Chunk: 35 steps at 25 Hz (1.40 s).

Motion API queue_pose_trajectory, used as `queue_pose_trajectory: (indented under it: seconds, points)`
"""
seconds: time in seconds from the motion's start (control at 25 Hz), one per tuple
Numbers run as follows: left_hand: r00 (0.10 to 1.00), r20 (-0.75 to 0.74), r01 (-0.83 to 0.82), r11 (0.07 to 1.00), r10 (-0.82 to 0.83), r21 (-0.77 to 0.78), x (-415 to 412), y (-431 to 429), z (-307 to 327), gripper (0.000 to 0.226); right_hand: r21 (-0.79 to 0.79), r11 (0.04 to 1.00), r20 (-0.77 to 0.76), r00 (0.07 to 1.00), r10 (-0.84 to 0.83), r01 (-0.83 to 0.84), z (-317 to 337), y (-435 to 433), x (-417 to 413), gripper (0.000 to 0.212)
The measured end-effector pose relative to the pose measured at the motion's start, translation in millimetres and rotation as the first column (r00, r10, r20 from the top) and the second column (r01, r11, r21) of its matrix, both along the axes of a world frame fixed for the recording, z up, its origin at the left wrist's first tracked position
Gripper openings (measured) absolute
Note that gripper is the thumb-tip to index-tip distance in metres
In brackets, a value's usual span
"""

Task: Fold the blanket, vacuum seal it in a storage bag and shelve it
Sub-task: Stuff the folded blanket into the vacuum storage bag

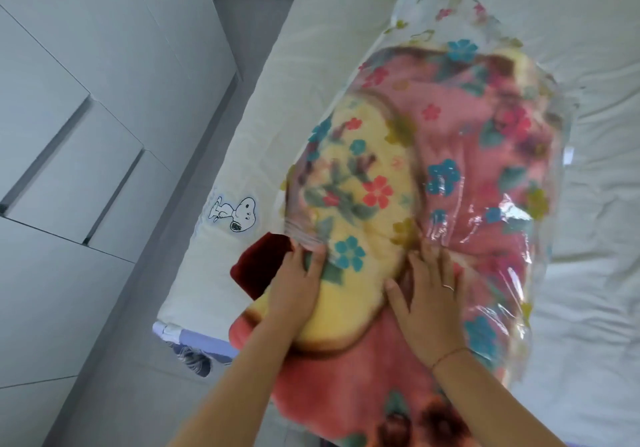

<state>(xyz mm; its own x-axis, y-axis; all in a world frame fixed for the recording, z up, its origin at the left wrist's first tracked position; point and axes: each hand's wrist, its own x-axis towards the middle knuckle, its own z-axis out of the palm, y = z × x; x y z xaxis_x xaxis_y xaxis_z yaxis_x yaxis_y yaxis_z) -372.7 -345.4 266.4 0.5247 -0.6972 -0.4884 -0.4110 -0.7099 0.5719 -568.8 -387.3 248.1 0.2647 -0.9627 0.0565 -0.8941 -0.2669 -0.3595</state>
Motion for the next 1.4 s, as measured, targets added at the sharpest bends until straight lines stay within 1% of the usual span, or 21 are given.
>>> queue_pose_trajectory:
  seconds: [0.08, 0.12, 0.2, 0.28, 0.32, 0.36, 0.4, 0.44, 0.48, 0.52, 0.6, 0.68, 0.76, 0.8, 0.84, 0.92, 1.04, 1.12, 1.24, 1.32, 1.4]
  points:
    - [0.982, 0.093, 0.17, 0.984, -0.165, -0.046, -46, -6, 12, 0.057, -0.058, 0.992, 0.218, 0.971, -0.1, 0.115, 36, 5, -4, 0.077]
    - [0.97, 0.08, 0.237, 0.966, -0.229, -0.105, -68, -9, 15, 0.055, -0.118, 0.987, 0.233, 0.969, -0.083, 0.112, 52, 6, -1, 0.076]
    - [0.952, -0.15, 0.226, 0.941, -0.268, -0.253, -106, -8, 26, 0.039, -0.197, 0.98, 0.104, 0.995, 0.0, 0.02, 70, 0, 0, 0.076]
    - [0.872, -0.398, 0.158, 0.934, -0.285, -0.322, -123, 4, 30, 0.028, -0.173, 0.984, -0.05, 0.998, 0.026, -0.035, 65, -9, -19, 0.075]
    - [0.876, -0.383, 0.129, 0.908, -0.293, -0.399, -117, 12, 33, 0.023, -0.131, 0.99, -0.126, 0.991, 0.034, -0.051, 56, -11, -37, 0.078]
    - [0.936, -0.25, 0.102, 0.868, -0.249, -0.486, -104, 19, 31, 0.02, -0.08, 0.994, -0.203, 0.978, 0.053, -0.071, 44, -10, -57, 0.085]
    - [0.989, -0.055, 0.083, 0.834, -0.134, -0.545, -85, 23, 27, 0.028, -0.039, 0.995, -0.271, 0.959, 0.081, -0.094, 32, -7, -78, 0.09]
    - [0.991, 0.137, 0.077, 0.837, -0.003, -0.541, -61, 23, 20, 0.047, -0.024, 0.992, -0.318, 0.942, 0.111, -0.125, 20, -2, -96, 0.092]
    - [0.958, 0.276, 0.054, 0.894, 0.079, -0.444, -38, 23, 15, 0.073, -0.02, 0.988, -0.35, 0.927, 0.139, -0.156, 10, 4, -111, 0.089]
    - [0.944, 0.318, 0.005, 0.962, 0.085, -0.272, -15, 21, 6, 0.097, -0.032, 0.983, -0.359, 0.92, 0.157, -0.181, 3, 10, -119, 0.084]
    - [0.982, 0.187, 0.009, 0.997, -0.023, 0.075, 13, 15, -14, 0.121, -0.08, 0.978, -0.339, 0.928, 0.153, -0.19, -4, 17, -126, 0.072]
    - [0.99, 0.054, 0.123, 0.979, -0.133, 0.165, 15, 7, -24, 0.116, -0.126, 0.975, -0.309, 0.941, 0.137, -0.183, -6, 19, -123, 0.065]
    - [0.988, 0.031, 0.152, 0.988, -0.152, 0.018, -3, 0, -24, 0.072, -0.197, 0.968, -0.23, 0.967, 0.108, -0.155, -4, 19, -113, 0.064]
    - [0.992, -0.025, 0.119, 0.986, -0.123, -0.115, -18, 1, -22, 0.053, -0.219, 0.968, -0.148, 0.985, 0.092, -0.124, 2, 20, -107, 0.067]
    - [0.984, -0.151, 0.053, 0.968, -0.093, -0.247, -36, 5, -21, 0.044, -0.24, 0.966, -0.056, 0.994, 0.089, -0.1, 10, 19, -99, 0.07]
    - [0.893, -0.444, -0.112, 0.919, -0.074, -0.378, -73, 21, -27, 0.043, -0.282, 0.949, -0.005, 0.989, 0.149, -0.144, 29, 13, -82, 0.08]
    - [0.708, -0.706, -0.35, 0.876, 0.016, -0.332, -117, 39, -42, 0.059, -0.375, 0.867, -0.189, 0.942, 0.277, -0.329, 42, 3, -56, 0.091]
    - [0.6, -0.79, -0.535, 0.797, 0.126, -0.28, -134, 39, -37, 0.052, -0.393, 0.838, -0.258, 0.92, 0.294, -0.378, 36, -4, -50, 0.082]
    - [0.493, -0.824, -0.765, 0.59, 0.28, -0.257, -132, 33, -32, 0.024, -0.467, 0.788, -0.268, 0.914, 0.305, -0.401, 18, -10, -56, 0.044]
    - [0.418, -0.845, -0.838, 0.501, 0.333, -0.217, -129, 34, -35, 0.034, -0.517, 0.745, -0.239, 0.907, 0.346, -0.42, 6, -8, -63, 0.03]
    - [0.366, -0.86, -0.854, 0.496, 0.355, -0.159, -131, 38, -37, 0.04, -0.563, 0.709, -0.213, 0.903, 0.372, -0.425, -3, -4, -69, 0.023]
